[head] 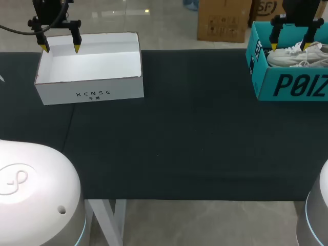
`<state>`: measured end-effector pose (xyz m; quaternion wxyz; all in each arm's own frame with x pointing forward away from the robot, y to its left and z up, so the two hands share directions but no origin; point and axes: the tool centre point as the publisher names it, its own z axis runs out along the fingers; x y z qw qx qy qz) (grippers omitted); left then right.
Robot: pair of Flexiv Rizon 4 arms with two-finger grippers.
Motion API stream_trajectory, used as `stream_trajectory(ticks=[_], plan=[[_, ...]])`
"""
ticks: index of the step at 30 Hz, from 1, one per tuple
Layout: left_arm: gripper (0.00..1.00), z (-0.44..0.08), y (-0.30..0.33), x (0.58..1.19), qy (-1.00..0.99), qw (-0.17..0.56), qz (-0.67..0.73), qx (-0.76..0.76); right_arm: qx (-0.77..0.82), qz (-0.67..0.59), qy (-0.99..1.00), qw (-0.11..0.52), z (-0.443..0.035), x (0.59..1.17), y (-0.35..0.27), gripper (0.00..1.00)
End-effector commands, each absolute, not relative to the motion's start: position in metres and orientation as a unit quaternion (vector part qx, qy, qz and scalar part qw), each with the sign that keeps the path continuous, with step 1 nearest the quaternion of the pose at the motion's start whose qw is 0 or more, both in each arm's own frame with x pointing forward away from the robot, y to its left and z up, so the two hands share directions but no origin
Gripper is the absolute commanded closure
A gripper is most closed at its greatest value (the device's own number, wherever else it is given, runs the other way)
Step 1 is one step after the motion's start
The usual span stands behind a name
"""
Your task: Take the shoe out of the shoebox, open the shoe tongue, remove and reinsert the insole, then place the shoe into the shoebox
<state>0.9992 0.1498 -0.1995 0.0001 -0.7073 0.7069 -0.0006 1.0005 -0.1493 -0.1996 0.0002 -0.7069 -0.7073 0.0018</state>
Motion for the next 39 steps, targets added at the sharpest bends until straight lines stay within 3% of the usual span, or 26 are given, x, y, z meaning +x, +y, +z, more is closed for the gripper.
stream_trajectory(ticks=[1, 29, 39], plan=[[0.00, -0.200, 0.150, 1.000, 0.707, 0.000, -0.001, -0.707, -0.707, 0.001, -0.707, 0.000, -0.200, 1.000, -0.150, 0.00], [0.00, -0.200, 0.150, 1.000, 0.707, 0.000, -0.001, -0.707, -0.707, 0.001, -0.707, 0.000, -0.200, 1.000, -0.150, 0.00], [0.00, -0.200, 0.150, 1.000, 0.707, 0.000, -0.001, -0.707, -0.742, 0.012, -0.670, -0.019, -0.212, 1.030, -0.217, 0.00]])
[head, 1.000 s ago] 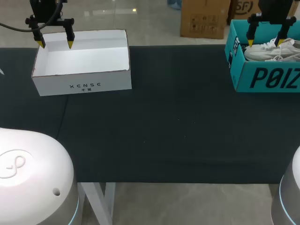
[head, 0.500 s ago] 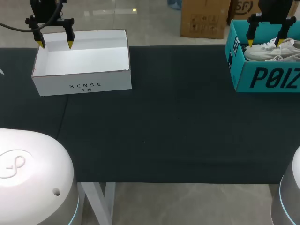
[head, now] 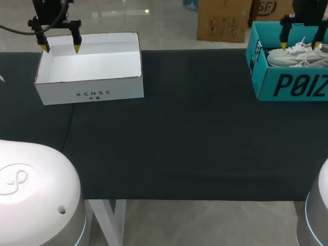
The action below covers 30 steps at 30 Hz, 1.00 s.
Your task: Take the shoe out of the shoebox, open the shoe tongue, remove and reinsert the insole, then place the shoe into the shoebox
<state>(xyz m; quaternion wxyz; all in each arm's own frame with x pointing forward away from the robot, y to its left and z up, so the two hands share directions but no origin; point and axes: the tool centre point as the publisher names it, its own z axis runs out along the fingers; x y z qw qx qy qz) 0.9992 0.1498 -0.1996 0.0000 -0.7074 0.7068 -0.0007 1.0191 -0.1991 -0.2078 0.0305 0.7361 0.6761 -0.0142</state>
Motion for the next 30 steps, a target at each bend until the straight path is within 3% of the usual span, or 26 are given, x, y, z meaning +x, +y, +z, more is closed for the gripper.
stream_trajectory(ticks=[1, 30], plan=[[0.00, -0.200, 0.150, 1.000, 0.707, 0.000, -0.001, -0.707, 0.743, -0.015, 0.669, 0.023, -0.214, 1.033, -0.222, 0.00], [0.00, -0.200, 0.150, 1.000, 0.707, 0.000, -0.001, -0.707, 0.743, 0.001, 0.669, 0.028, -0.219, 1.048, -0.241, 0.00]])
